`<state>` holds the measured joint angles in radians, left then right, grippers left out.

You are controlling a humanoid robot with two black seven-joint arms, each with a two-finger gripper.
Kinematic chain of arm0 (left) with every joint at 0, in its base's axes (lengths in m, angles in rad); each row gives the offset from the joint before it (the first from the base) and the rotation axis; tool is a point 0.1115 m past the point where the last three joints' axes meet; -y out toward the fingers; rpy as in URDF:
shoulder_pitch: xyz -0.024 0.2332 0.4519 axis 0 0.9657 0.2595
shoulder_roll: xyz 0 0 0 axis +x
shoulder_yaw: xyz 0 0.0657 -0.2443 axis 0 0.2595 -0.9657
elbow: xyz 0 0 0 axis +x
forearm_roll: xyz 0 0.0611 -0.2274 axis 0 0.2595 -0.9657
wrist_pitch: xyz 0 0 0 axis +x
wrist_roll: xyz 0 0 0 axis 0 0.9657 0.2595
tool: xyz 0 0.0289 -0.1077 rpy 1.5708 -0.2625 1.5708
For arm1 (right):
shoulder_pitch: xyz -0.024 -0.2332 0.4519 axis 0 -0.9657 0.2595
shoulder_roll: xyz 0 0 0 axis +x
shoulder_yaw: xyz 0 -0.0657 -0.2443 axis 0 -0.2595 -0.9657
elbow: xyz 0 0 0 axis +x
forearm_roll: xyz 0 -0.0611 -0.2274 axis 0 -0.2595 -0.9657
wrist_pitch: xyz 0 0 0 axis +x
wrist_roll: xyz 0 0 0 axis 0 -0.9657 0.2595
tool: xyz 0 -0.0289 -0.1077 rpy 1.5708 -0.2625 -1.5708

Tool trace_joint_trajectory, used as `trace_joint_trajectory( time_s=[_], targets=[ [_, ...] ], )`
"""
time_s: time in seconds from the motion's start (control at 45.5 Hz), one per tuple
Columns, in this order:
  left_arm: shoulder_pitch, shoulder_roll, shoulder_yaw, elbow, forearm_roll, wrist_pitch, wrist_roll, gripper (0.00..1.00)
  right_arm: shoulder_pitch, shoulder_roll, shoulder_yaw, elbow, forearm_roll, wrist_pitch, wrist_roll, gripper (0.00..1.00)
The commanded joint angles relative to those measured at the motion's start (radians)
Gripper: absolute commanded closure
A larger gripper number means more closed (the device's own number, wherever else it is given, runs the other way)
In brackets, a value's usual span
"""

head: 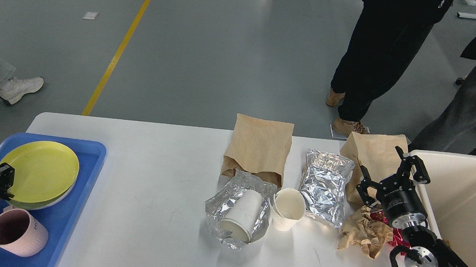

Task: Tidy desktop
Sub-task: 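Release the yellow plate and withdraw the left gripper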

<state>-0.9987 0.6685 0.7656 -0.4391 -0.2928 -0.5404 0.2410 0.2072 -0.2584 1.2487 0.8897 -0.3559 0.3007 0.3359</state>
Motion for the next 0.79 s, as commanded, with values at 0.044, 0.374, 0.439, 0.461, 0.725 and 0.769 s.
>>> trace_joint_trajectory(
  time_s=[0.044, 0.374, 0.439, 0.461, 0.725, 0.769],
  targets=[
    [0.002, 0.002, 0.0, -0.001, 0.003, -0.003, 0.0, 0.94, 0.0, 0.001, 0.0, 0.0, 0.0, 0.0, 0.0, 0.0],
    [0.005, 0.007, 0.006, 0.0, 0.004, 0.0, 0.0, 0.78, 0.0, -0.001, 0.0, 0.0, 0.0, 0.0, 0.0, 0.0],
    [0.005, 0.007, 0.007, 0.0, 0.006, 0.02, 0.0, 0.6, 0.0, 0.001, 0.0, 0.0, 0.0, 0.0, 0.0, 0.0],
    [0.005, 0.007, 0.008, 0.0, 0.006, 0.032, 0.0, 0.56, 0.0, 0.001, 0.0, 0.0, 0.0, 0.0, 0.0, 0.0],
    [-0.003, 0.003, 0.006, -0.003, 0.006, 0.18, -0.009, 0.13, 0.0, -0.001, 0.0, 0.0, 0.0, 0.0, 0.0, 0.0],
    [-0.009, 0.003, 0.0, -0.003, 0.007, 0.177, -0.006, 0.12, 0.0, 0.001, 0.0, 0.0, 0.0, 0.0, 0.0, 0.0]
  ],
)
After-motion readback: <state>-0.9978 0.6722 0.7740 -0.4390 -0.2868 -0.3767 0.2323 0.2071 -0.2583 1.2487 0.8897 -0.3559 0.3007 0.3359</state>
